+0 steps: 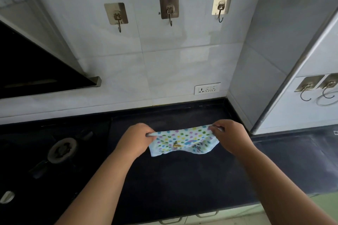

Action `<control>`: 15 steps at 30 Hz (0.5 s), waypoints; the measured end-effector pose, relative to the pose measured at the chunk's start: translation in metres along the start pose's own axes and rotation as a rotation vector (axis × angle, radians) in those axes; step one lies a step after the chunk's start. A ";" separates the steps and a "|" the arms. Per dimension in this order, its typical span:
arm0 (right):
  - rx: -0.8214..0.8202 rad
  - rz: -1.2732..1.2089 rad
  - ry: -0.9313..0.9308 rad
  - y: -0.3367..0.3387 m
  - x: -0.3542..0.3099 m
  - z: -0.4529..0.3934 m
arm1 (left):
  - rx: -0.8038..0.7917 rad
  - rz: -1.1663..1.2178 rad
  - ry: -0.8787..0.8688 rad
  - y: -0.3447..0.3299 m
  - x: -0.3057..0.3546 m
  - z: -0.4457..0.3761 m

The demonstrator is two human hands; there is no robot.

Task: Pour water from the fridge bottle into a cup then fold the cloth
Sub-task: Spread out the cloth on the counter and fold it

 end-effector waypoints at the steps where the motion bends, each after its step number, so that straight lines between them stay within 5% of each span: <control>1: 0.003 -0.012 -0.001 0.002 -0.002 0.000 | -0.017 0.006 0.022 0.003 0.000 0.001; 8: -0.038 -0.032 0.011 -0.006 -0.015 -0.025 | -0.032 -0.027 0.044 0.012 0.011 -0.016; 15: 0.130 -0.098 0.050 0.008 -0.026 -0.036 | 0.199 0.019 -0.056 0.038 0.019 -0.020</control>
Point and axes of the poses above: each hand's wrist, its own z-axis away from the middle knuckle, its own y-axis out of the back of the hand, x = y × z, the point moved 6 cm from there along -z, towards the middle knuckle, and after that the axes turned 13 degrees about y, right-handed, at the moved point
